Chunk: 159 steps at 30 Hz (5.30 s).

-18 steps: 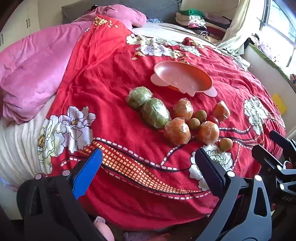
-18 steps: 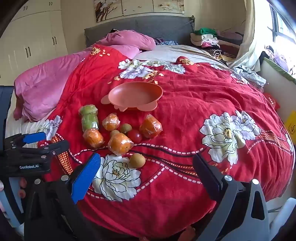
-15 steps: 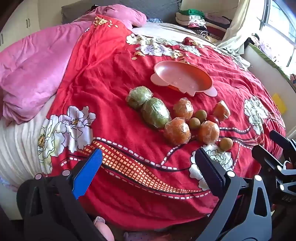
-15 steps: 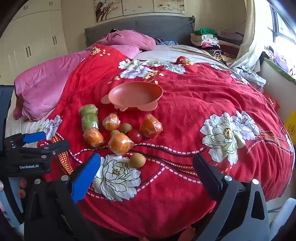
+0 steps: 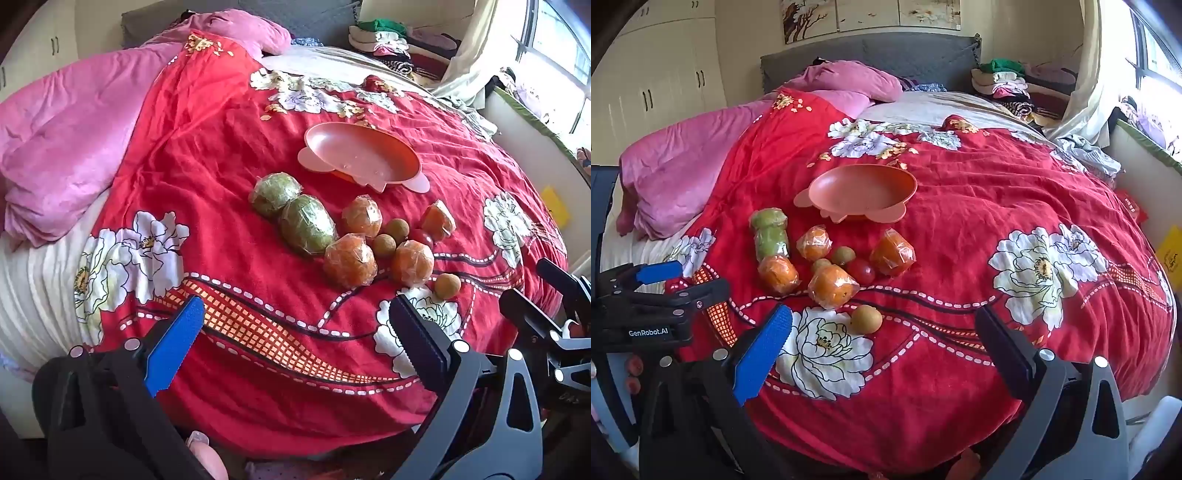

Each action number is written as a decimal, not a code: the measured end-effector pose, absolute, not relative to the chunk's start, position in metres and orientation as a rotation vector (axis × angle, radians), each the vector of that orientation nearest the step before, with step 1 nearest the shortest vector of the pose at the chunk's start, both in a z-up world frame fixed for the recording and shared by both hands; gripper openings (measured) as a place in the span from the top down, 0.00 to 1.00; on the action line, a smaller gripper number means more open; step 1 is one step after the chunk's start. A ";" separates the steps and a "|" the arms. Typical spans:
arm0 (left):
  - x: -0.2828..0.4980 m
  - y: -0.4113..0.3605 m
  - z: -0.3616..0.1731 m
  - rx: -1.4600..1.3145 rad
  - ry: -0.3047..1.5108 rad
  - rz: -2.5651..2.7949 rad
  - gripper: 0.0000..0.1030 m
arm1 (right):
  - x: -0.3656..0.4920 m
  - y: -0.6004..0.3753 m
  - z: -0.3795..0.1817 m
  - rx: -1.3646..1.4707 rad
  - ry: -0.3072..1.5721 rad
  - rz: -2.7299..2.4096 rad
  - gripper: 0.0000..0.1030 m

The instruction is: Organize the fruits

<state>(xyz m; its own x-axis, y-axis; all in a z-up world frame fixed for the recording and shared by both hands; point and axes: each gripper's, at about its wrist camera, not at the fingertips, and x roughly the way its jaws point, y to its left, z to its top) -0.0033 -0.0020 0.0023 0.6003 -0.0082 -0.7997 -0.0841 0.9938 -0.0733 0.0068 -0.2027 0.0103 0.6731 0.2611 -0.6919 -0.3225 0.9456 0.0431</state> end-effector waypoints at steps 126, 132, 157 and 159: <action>0.061 -0.010 -0.019 -0.220 1.013 -0.251 0.68 | 0.067 -0.198 -0.028 -0.103 0.908 0.574 0.76; 0.069 -0.002 0.002 -0.209 0.971 -0.229 0.68 | 0.082 -0.198 -0.010 -0.092 0.869 0.583 0.76; 0.149 -0.003 0.011 -0.134 0.964 -0.197 0.68 | 0.151 -0.183 0.010 -0.102 0.834 0.595 0.76; 0.155 -0.005 0.009 -0.128 0.970 -0.200 0.68 | 0.156 -0.181 0.007 -0.106 0.840 0.597 0.76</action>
<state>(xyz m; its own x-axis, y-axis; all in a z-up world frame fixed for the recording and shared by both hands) 0.1547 -0.0050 0.0092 0.5493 -0.2257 -0.8045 0.1114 0.9740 -0.1972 0.1556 -0.1806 0.0073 0.5147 0.4548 -0.7268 -0.5364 0.8321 0.1407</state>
